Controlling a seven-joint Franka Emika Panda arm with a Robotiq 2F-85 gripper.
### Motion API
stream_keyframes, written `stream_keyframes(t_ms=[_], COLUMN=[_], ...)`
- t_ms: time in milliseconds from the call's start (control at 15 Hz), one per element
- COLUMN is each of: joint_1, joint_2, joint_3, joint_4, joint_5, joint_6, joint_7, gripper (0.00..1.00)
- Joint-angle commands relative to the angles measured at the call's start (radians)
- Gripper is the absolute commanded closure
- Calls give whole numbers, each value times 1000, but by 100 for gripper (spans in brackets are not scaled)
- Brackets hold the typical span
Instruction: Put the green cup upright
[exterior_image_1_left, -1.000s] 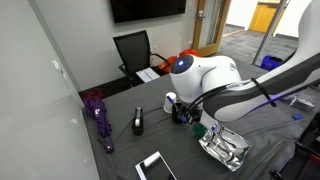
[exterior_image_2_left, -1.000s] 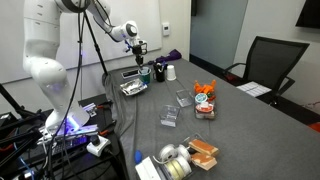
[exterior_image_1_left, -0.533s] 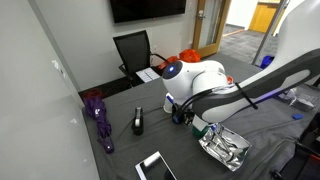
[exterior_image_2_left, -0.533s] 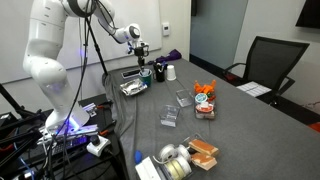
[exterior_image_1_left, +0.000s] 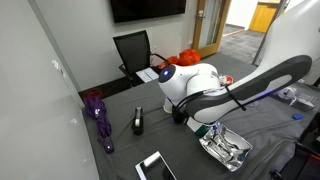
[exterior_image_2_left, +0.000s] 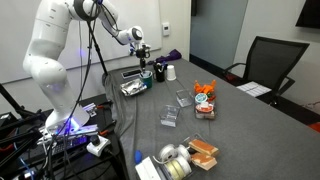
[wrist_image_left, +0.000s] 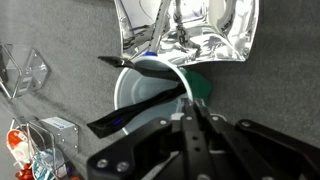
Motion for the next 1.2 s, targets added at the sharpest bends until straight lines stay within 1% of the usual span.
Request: stream_keyframes(t_ms=[0, 400, 533, 600, 667, 800, 867, 933, 1133], joint_1=[8, 4, -2, -6, -8, -19, -35, -43, -88], joint_2=[31, 30, 11, -6, -17, -56, -102, -127, -260], joint_3=[-5, -2, 5, 11, 15, 30, 45, 53, 86], joint_4=[54, 58, 43, 28, 21, -6, -52, -69, -183], joint_5=[6, 1, 8, 14, 19, 39, 58, 80, 172], joint_6=[-53, -33, -25, -22, -18, -1, 70, 91, 199], joint_7=[22, 19, 4, -5, -12, -39, -56, -77, -195], gripper=[63, 20, 6, 2, 0, 0, 0, 0, 0])
